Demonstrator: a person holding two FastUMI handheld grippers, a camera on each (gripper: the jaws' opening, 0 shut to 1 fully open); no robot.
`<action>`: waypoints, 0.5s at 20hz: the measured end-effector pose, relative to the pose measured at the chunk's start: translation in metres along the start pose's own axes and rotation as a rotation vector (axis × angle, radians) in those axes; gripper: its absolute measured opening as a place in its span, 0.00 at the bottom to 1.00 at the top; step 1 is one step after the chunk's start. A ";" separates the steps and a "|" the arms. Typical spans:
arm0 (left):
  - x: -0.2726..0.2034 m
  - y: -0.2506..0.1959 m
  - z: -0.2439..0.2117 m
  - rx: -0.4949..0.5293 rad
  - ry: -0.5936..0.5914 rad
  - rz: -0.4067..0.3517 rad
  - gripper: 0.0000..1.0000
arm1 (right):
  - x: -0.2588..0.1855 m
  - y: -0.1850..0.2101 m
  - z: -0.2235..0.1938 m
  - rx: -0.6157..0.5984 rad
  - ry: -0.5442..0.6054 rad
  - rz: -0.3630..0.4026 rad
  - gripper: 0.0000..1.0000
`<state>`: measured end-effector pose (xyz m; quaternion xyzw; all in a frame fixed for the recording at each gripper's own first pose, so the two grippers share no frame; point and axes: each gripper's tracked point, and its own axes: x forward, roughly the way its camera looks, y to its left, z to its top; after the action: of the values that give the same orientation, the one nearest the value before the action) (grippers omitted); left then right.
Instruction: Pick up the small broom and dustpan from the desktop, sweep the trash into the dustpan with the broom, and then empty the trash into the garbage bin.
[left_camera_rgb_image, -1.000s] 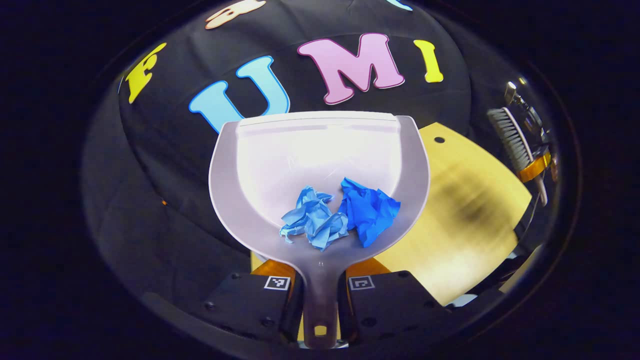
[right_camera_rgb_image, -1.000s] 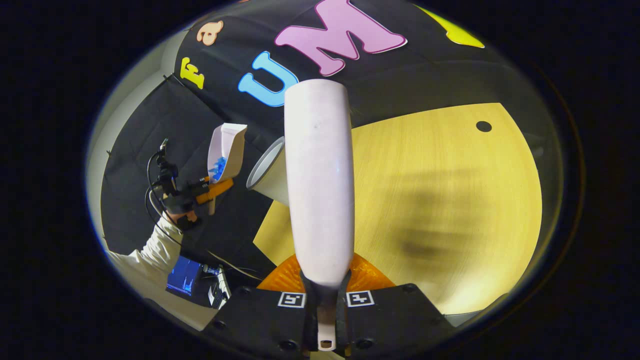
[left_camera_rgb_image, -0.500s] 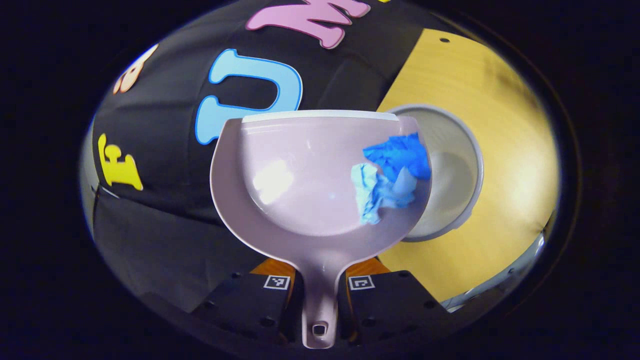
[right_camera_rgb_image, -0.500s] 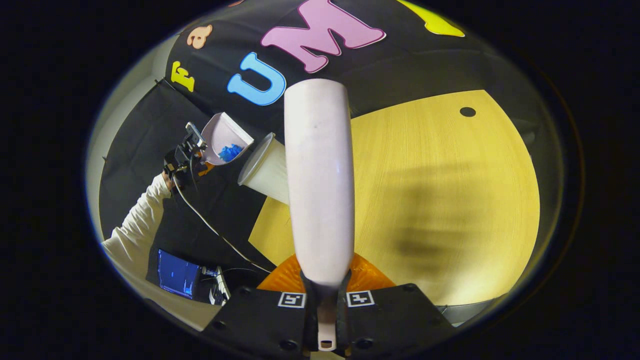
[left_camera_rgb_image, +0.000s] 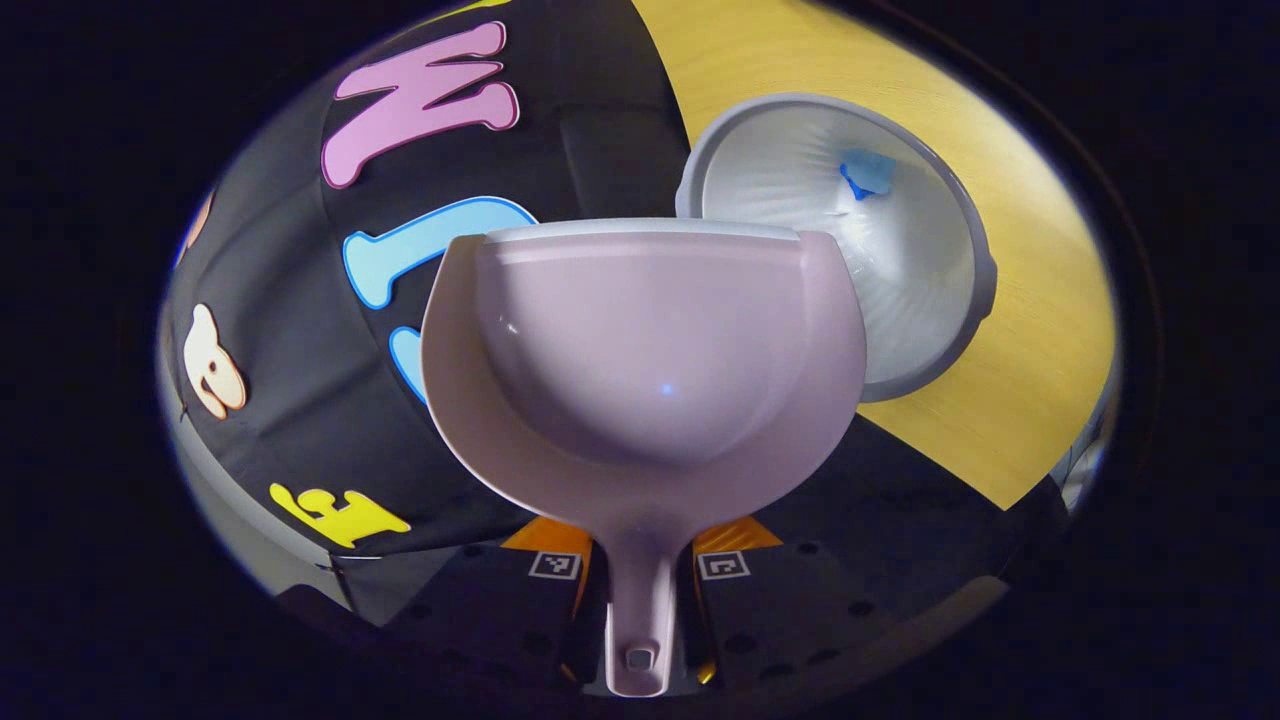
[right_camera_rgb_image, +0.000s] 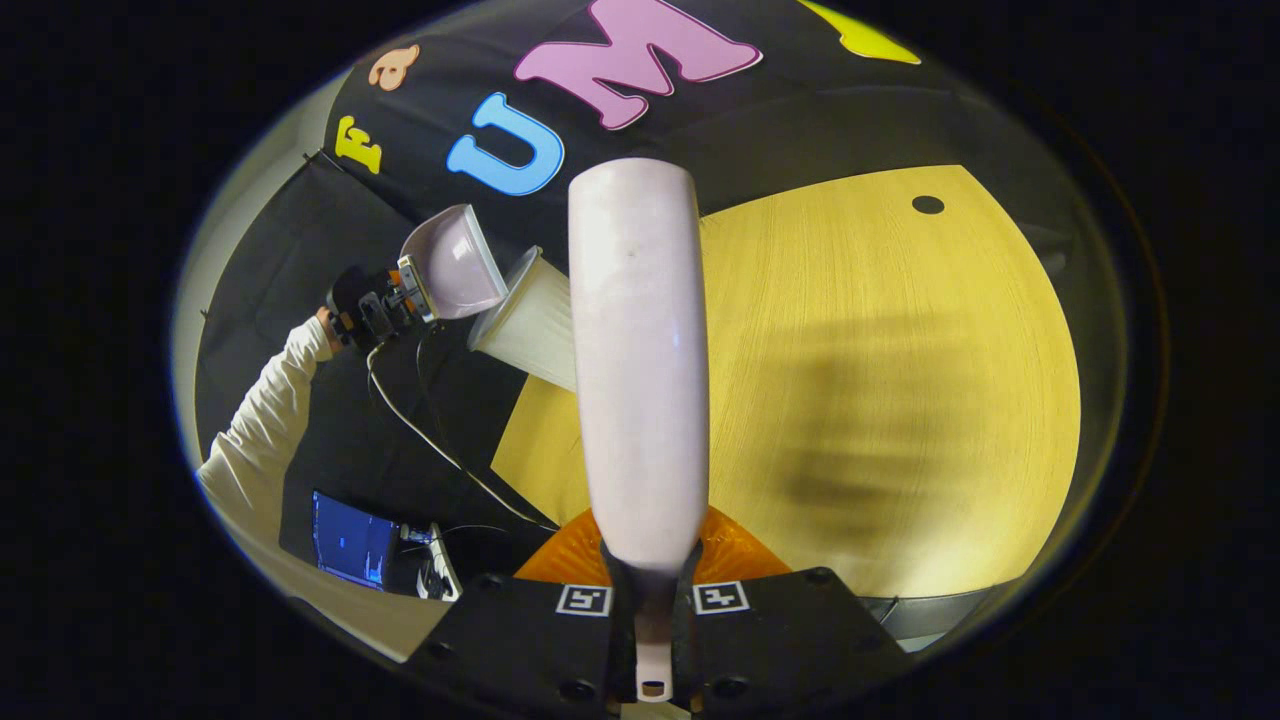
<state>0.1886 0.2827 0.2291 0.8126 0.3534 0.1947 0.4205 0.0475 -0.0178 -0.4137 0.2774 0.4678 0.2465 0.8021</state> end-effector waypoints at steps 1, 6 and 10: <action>0.001 -0.001 -0.001 -0.033 -0.015 -0.001 0.26 | 0.001 0.000 -0.001 -0.002 0.004 -0.004 0.15; -0.023 -0.018 0.025 -0.487 -0.143 -0.246 0.26 | 0.005 0.004 0.007 0.006 -0.001 -0.007 0.15; -0.059 -0.004 0.073 -0.886 -0.290 -0.416 0.26 | 0.006 0.007 0.015 0.011 -0.005 -0.039 0.15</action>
<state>0.1916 0.2005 0.1824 0.4874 0.3294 0.1232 0.7992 0.0624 -0.0125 -0.4066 0.2732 0.4723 0.2276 0.8065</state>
